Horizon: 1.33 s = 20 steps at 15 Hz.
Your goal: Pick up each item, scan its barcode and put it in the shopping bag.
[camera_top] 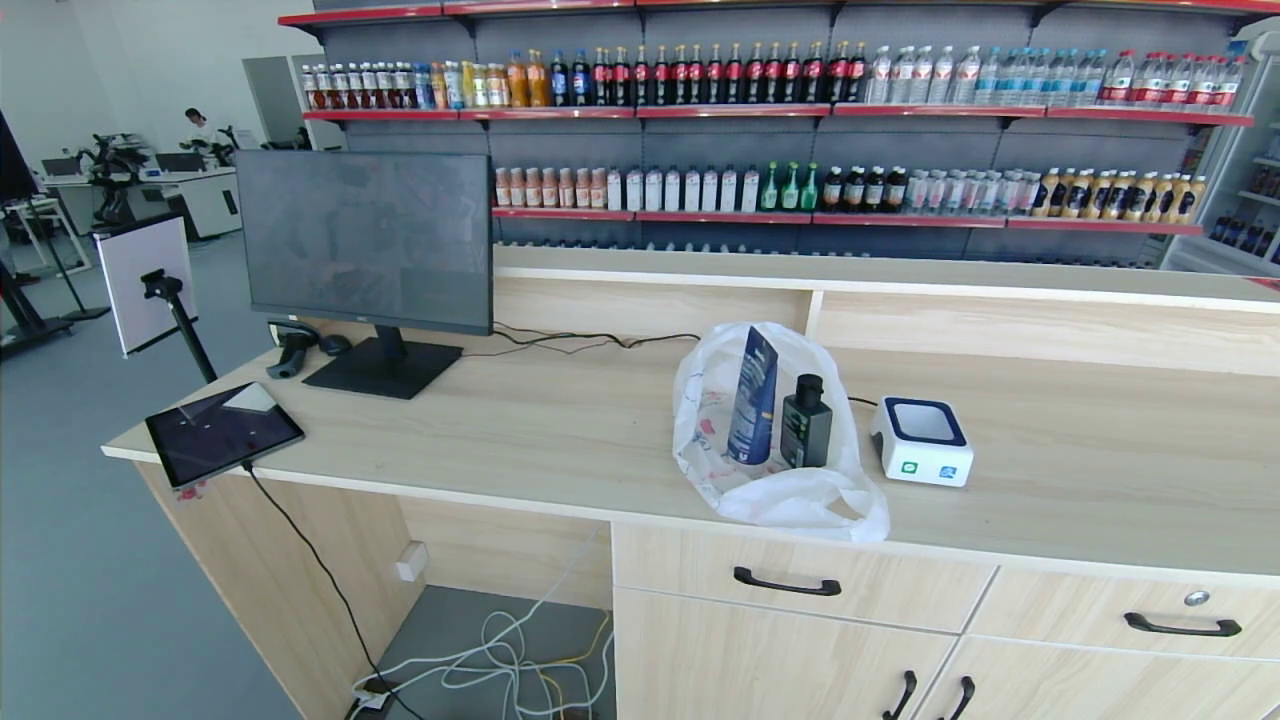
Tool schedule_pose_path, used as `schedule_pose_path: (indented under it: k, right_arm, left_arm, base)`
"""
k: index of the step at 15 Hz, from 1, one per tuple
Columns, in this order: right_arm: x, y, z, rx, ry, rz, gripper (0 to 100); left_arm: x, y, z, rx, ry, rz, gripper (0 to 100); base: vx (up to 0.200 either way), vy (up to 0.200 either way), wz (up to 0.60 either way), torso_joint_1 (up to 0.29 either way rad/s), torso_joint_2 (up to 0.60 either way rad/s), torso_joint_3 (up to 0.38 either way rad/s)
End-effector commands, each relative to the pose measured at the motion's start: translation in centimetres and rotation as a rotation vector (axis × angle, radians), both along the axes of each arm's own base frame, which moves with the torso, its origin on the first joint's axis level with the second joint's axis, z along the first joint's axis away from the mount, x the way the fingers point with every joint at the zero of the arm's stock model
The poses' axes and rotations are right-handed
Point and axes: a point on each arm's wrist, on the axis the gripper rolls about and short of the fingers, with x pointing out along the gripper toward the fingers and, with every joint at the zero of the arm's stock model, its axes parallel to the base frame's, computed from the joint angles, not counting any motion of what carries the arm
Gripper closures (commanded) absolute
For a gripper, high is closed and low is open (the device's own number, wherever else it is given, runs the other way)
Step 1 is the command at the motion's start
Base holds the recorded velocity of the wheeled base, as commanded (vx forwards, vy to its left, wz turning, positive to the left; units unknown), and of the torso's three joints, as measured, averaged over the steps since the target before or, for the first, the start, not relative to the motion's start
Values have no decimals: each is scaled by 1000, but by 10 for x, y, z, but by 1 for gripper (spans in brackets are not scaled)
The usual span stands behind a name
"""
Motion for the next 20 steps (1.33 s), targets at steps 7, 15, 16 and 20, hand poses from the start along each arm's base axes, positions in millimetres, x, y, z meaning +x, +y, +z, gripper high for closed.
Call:
schedule_pose_path:
  k: [7, 15, 16, 20]
  right_arm:
    - [0, 0, 0, 0, 1, 1, 0]
    - [0, 0, 0, -2, 1, 1, 0]
    - [0, 0, 0, -2, 1, 1, 0]
    - [0, 0, 0, -2, 1, 1, 0]
  left_arm:
    - [0, 0, 0, 0, 0, 1, 100]
    - [0, 0, 0, 2, 0, 1, 100]
    - [0, 0, 0, 2, 0, 1, 100]
    - [0, 0, 0, 2, 0, 1, 100]
  base:
    - [0, 0, -514, 4, -1, 0]
    - [0, -125, 0, 2, 2, 1]
    - [0, -200, 0, 7, 7, -2]
    - [0, -200, 0, 1, 2, 0]
